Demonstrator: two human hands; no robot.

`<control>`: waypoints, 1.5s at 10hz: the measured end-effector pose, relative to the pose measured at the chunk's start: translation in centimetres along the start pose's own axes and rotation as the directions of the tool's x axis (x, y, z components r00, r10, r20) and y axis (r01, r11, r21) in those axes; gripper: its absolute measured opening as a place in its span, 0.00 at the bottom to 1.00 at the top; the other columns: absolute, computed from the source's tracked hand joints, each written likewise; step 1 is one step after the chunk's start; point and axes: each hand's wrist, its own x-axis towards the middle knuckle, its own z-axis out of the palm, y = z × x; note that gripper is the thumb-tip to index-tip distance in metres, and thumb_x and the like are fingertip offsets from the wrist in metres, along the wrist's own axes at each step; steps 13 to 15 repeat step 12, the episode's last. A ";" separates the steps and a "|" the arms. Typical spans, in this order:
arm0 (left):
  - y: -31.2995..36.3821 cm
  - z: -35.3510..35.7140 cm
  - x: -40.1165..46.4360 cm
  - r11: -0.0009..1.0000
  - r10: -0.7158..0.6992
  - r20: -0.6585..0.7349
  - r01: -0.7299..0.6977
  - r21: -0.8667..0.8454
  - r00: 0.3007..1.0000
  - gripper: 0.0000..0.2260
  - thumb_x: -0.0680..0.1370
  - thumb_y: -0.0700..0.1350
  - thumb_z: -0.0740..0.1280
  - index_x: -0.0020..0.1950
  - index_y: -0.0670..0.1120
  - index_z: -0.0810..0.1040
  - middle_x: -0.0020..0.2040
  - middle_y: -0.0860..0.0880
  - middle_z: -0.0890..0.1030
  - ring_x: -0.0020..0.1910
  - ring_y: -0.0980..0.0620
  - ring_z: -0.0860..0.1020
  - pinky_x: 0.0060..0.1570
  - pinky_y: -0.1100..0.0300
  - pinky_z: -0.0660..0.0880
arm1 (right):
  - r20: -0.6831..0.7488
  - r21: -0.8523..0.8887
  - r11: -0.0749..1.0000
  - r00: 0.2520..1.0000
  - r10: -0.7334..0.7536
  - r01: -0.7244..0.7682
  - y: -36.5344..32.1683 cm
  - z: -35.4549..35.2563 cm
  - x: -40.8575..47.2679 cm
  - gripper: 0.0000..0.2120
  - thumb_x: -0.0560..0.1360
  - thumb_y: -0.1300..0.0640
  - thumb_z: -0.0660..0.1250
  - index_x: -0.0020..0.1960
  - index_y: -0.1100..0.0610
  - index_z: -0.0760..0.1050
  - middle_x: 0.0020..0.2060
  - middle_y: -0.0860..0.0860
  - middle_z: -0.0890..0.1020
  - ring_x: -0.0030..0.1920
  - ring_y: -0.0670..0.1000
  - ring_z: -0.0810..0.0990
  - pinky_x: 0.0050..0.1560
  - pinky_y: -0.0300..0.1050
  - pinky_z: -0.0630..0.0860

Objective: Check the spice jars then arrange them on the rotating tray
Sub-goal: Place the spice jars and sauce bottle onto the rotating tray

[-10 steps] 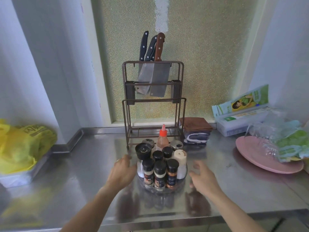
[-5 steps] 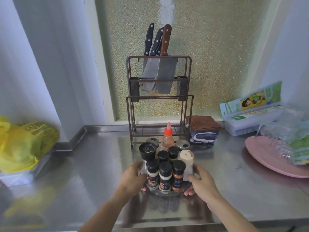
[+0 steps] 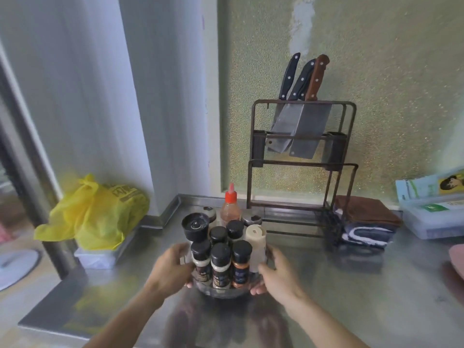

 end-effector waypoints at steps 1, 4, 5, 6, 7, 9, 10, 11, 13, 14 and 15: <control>-1.3 -2.9 2.8 0.999 -0.025 -0.069 0.028 0.041 0.997 0.19 0.68 0.38 0.63 0.56 0.51 0.81 0.48 0.53 0.87 0.29 0.47 0.85 0.42 0.50 0.84 | 0.044 -0.011 1.000 0.999 -0.004 0.004 -1.4 3.4 3.2 0.12 0.83 0.62 0.59 0.62 0.47 0.65 0.56 0.57 0.84 0.32 0.55 0.87 0.43 0.51 0.86; -2.3 -5.7 13.4 0.999 -0.010 -0.117 0.016 0.050 0.993 0.17 0.71 0.38 0.61 0.55 0.47 0.81 0.38 0.45 0.86 0.29 0.49 0.83 0.34 0.52 0.82 | -0.020 -0.059 0.998 1.000 0.004 -0.005 -3.9 8.8 14.0 0.09 0.81 0.62 0.60 0.59 0.54 0.68 0.57 0.55 0.82 0.31 0.56 0.88 0.34 0.45 0.84; -3.0 -5.7 16.2 0.997 0.005 -0.122 0.004 0.073 0.993 0.16 0.70 0.38 0.62 0.54 0.49 0.81 0.42 0.45 0.87 0.35 0.47 0.85 0.38 0.51 0.82 | -0.028 -0.080 0.997 1.000 0.010 -0.012 -3.8 9.8 16.7 0.06 0.80 0.61 0.60 0.56 0.55 0.68 0.55 0.55 0.81 0.29 0.57 0.87 0.43 0.54 0.86; -4.0 -5.6 18.3 0.996 0.008 -0.099 0.000 0.087 0.995 0.17 0.73 0.32 0.60 0.51 0.51 0.79 0.36 0.47 0.85 0.35 0.45 0.83 0.36 0.52 0.81 | -0.028 -0.070 0.997 0.999 0.036 -0.038 -3.4 10.4 18.4 0.03 0.80 0.61 0.60 0.53 0.56 0.68 0.53 0.54 0.80 0.30 0.56 0.87 0.48 0.57 0.85; -5.3 -5.6 19.9 0.997 0.014 -0.083 -0.007 0.079 0.996 0.17 0.72 0.31 0.57 0.52 0.47 0.78 0.29 0.43 0.83 0.27 0.44 0.81 0.28 0.53 0.79 | -0.032 -0.069 0.996 0.998 0.050 -0.052 -2.9 10.8 19.3 0.03 0.80 0.61 0.60 0.54 0.58 0.69 0.52 0.53 0.80 0.30 0.56 0.87 0.48 0.54 0.85; -6.2 -4.7 20.7 0.996 0.035 -0.084 -0.028 0.087 0.996 0.16 0.75 0.30 0.58 0.56 0.44 0.79 0.28 0.47 0.78 0.30 0.45 0.78 0.33 0.52 0.78 | -0.051 -0.068 0.995 0.996 0.068 -0.072 -2.2 11.1 19.4 0.04 0.81 0.59 0.60 0.55 0.56 0.70 0.51 0.50 0.81 0.30 0.53 0.88 0.45 0.51 0.86; -6.3 -4.7 20.3 0.992 0.063 -0.094 -0.052 0.111 0.994 0.16 0.79 0.34 0.60 0.63 0.47 0.77 0.32 0.49 0.76 0.42 0.36 0.82 0.41 0.55 0.74 | -0.052 -0.081 0.994 0.996 0.067 -0.072 -2.8 10.8 19.0 0.06 0.81 0.59 0.60 0.57 0.55 0.70 0.52 0.49 0.80 0.30 0.53 0.88 0.46 0.51 0.86; -6.6 -5.0 19.6 0.995 -0.001 -0.101 0.011 0.098 0.995 0.15 0.82 0.42 0.59 0.68 0.52 0.75 0.44 0.36 0.84 0.50 0.33 0.83 0.43 0.54 0.74 | -0.015 -0.090 0.992 0.996 0.086 -0.087 -3.1 10.4 18.3 0.08 0.78 0.57 0.63 0.57 0.53 0.71 0.52 0.51 0.80 0.35 0.55 0.89 0.43 0.54 0.87; -5.8 -5.7 17.8 0.958 0.055 -0.143 -0.012 0.286 0.988 0.18 0.83 0.46 0.59 0.72 0.51 0.73 0.64 0.39 0.82 0.64 0.36 0.78 0.58 0.51 0.76 | -0.024 -0.188 0.982 1.000 0.016 -0.020 -4.0 9.5 16.3 0.13 0.74 0.49 0.67 0.57 0.50 0.71 0.49 0.50 0.82 0.45 0.57 0.86 0.49 0.57 0.85; -5.8 -5.7 17.8 0.958 0.055 -0.143 -0.012 0.286 0.988 0.18 0.83 0.46 0.59 0.72 0.51 0.73 0.64 0.39 0.82 0.64 0.36 0.78 0.58 0.51 0.76 | -0.024 -0.188 0.982 1.000 0.016 -0.020 -4.0 9.5 16.3 0.13 0.74 0.49 0.67 0.57 0.50 0.71 0.49 0.50 0.82 0.45 0.57 0.86 0.49 0.57 0.85; -5.8 -5.7 17.8 0.958 0.055 -0.143 -0.012 0.286 0.988 0.18 0.83 0.46 0.59 0.72 0.51 0.73 0.64 0.39 0.82 0.64 0.36 0.78 0.58 0.51 0.76 | -0.024 -0.188 0.982 1.000 0.016 -0.020 -4.0 9.5 16.3 0.13 0.74 0.49 0.67 0.57 0.50 0.71 0.49 0.50 0.82 0.45 0.57 0.86 0.49 0.57 0.85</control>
